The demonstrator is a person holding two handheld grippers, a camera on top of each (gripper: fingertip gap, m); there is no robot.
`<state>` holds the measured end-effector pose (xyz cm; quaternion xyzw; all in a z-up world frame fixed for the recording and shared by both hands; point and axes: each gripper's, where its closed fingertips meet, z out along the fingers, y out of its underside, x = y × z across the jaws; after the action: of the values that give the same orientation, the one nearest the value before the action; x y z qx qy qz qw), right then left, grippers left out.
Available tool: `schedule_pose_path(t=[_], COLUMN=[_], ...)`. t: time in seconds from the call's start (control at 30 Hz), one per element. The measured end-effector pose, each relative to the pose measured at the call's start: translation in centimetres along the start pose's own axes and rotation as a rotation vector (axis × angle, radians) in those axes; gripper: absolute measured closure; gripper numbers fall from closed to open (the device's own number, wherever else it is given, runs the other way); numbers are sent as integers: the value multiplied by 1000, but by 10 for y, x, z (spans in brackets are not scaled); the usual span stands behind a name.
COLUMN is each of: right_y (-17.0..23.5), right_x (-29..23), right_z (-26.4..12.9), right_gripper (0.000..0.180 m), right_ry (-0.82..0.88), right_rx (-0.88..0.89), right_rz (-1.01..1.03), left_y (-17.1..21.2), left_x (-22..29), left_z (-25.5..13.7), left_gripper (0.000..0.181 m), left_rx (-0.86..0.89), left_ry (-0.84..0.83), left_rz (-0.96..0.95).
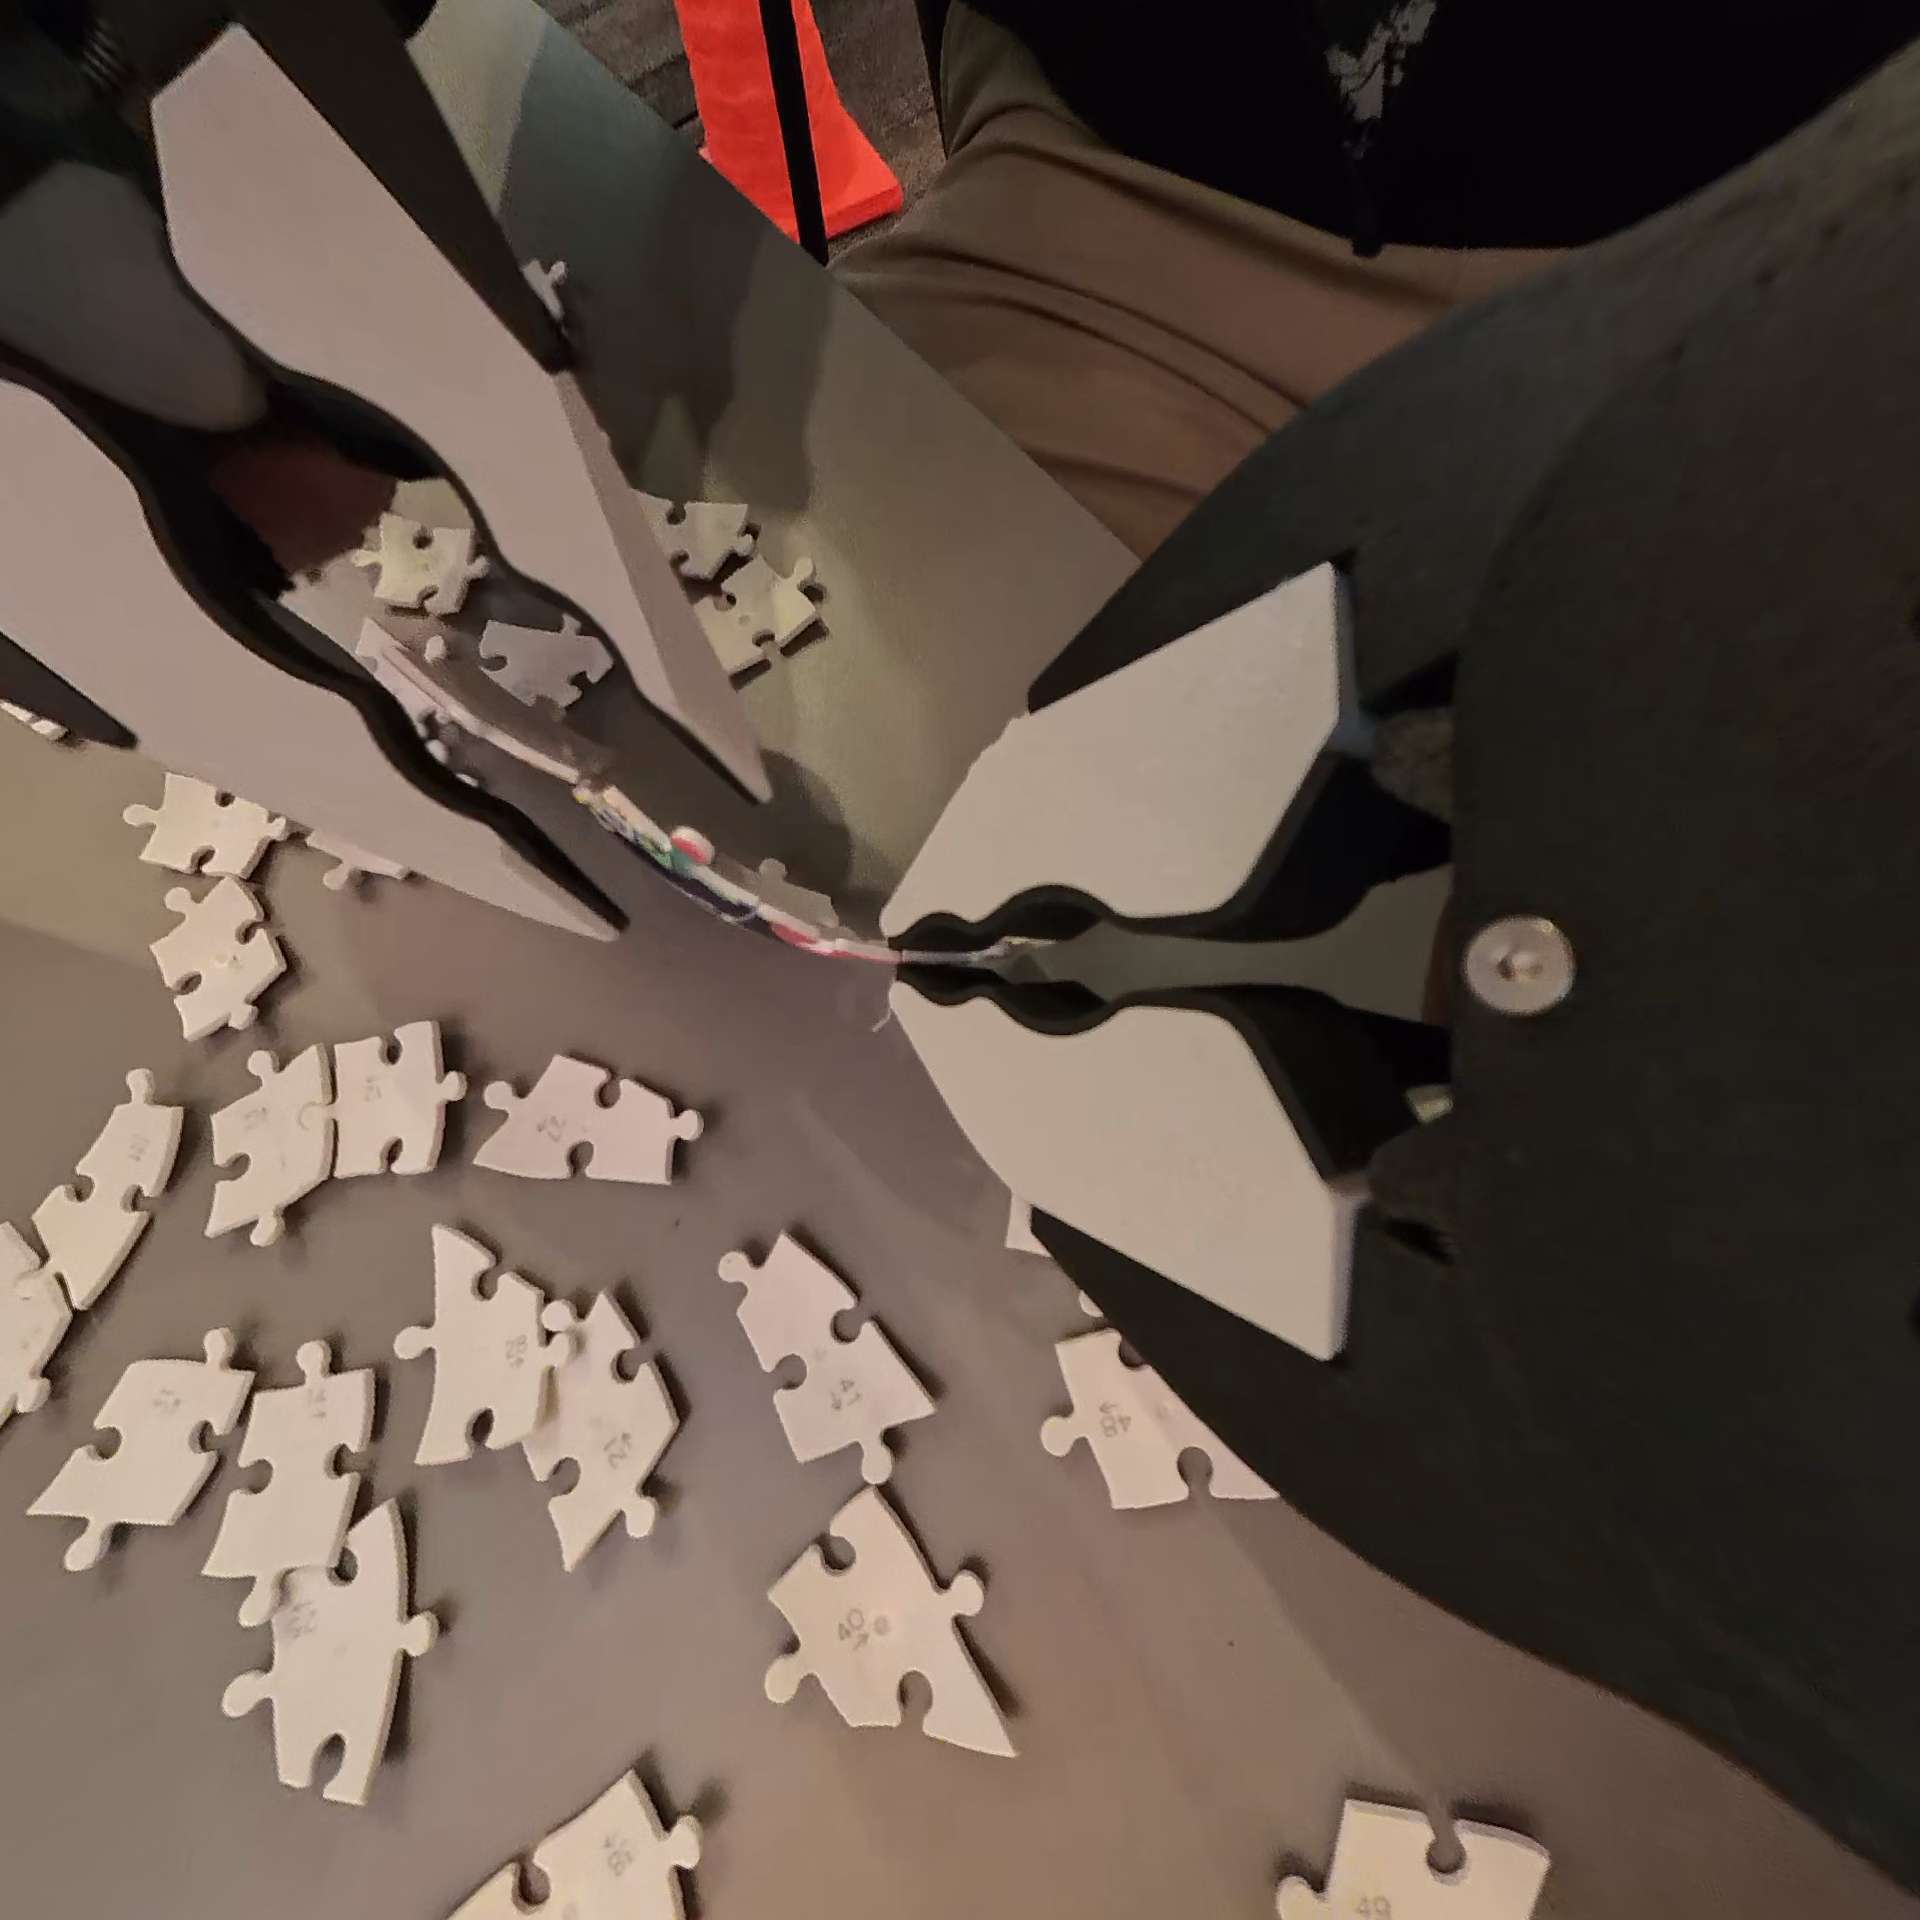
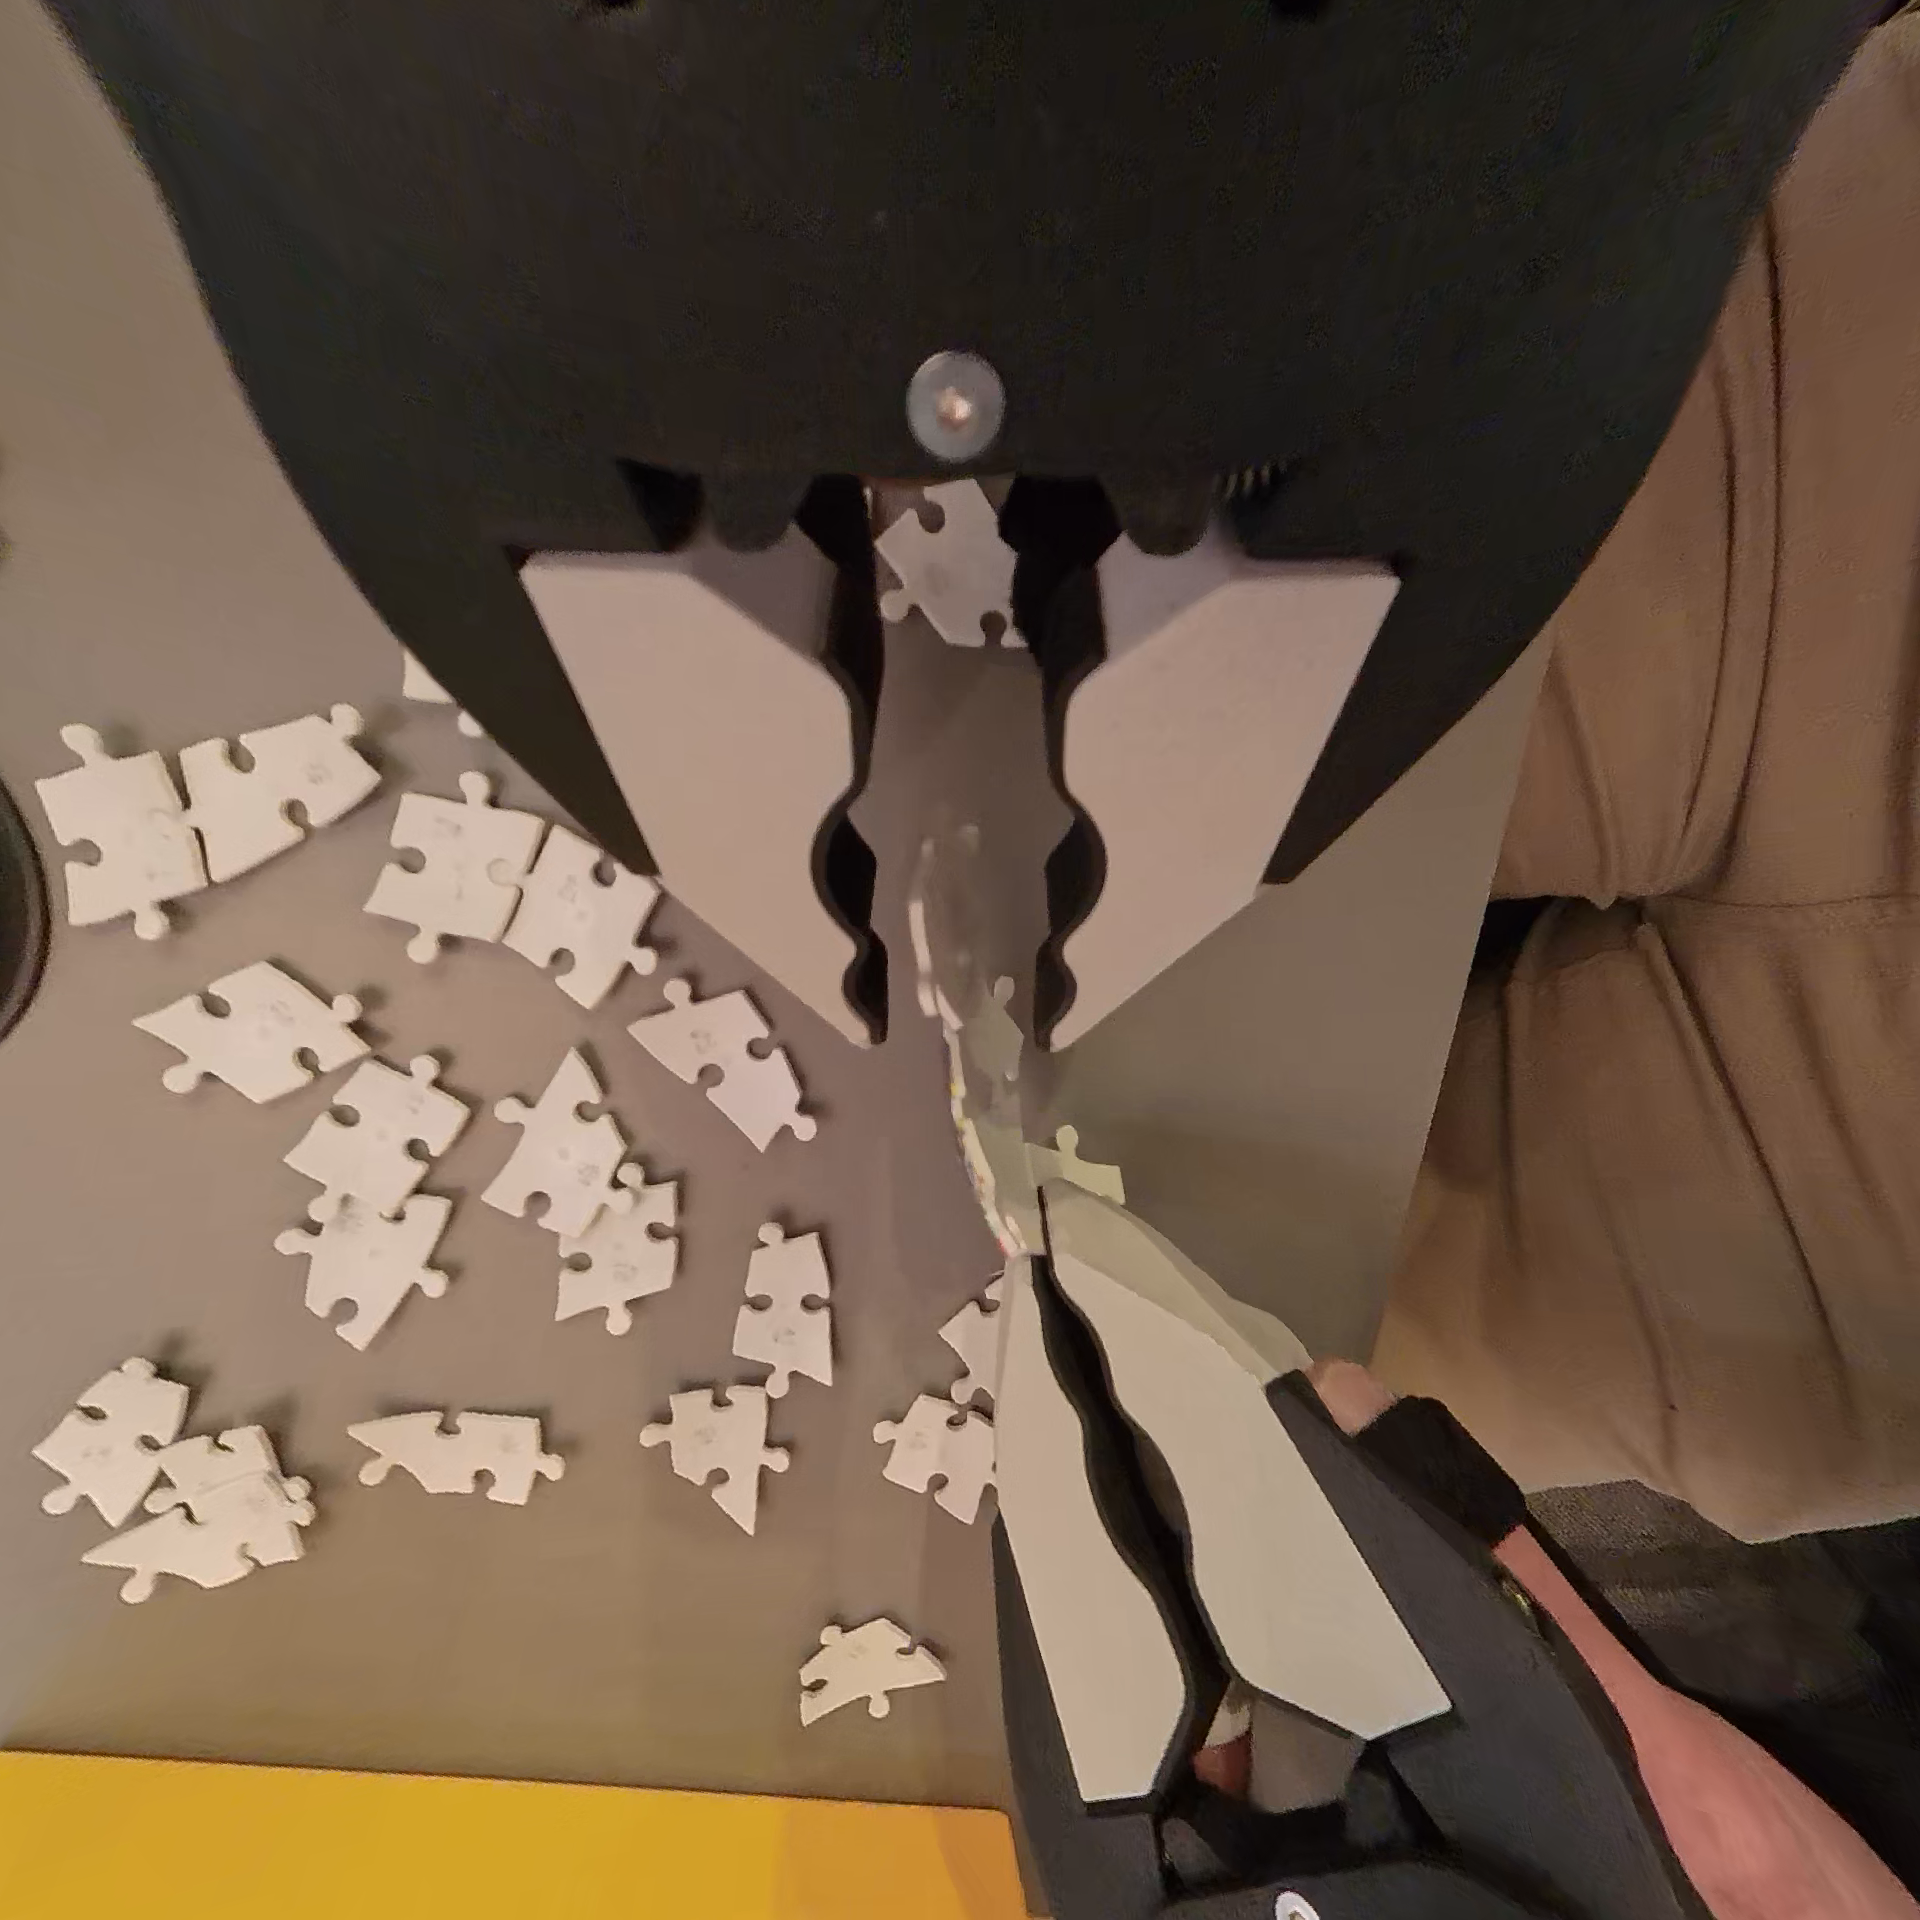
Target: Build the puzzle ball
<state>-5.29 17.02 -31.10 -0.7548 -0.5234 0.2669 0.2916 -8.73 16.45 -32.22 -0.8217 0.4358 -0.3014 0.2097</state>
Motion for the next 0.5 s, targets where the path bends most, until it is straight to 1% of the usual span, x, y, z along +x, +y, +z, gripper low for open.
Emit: schedule_pose_path(t=[0.1,0.17,0.2,0.4,0.43,0.47,0.5], right_y=[1,0,1,-1,-1,0,1], right_x=[1,1,1,2,3,5,5], right_z=[-2,0,0,1,1,1,0], right_gripper=[164,177,178,178,173,161,162], right_ry=[1,5,10,29,39,47,49], right_rx=[4,-1,-5,2,2,-6,-11], right_rz=[6,4,2,10,19,27,27], left_y=[0,0,0,0,0,0,0], left_x=[0,0,0,1,0,0,0], left_z=[0,0,0,-1,-1,-1,-1], left_gripper=[178,178,178,178,178,178,178], left_rx=[4,1,2,8,10,10,11], left_ry=[6,1,5,3,1,-1,-1], left_rz=[-6,-5,-6,-16,-17,-19,-18])
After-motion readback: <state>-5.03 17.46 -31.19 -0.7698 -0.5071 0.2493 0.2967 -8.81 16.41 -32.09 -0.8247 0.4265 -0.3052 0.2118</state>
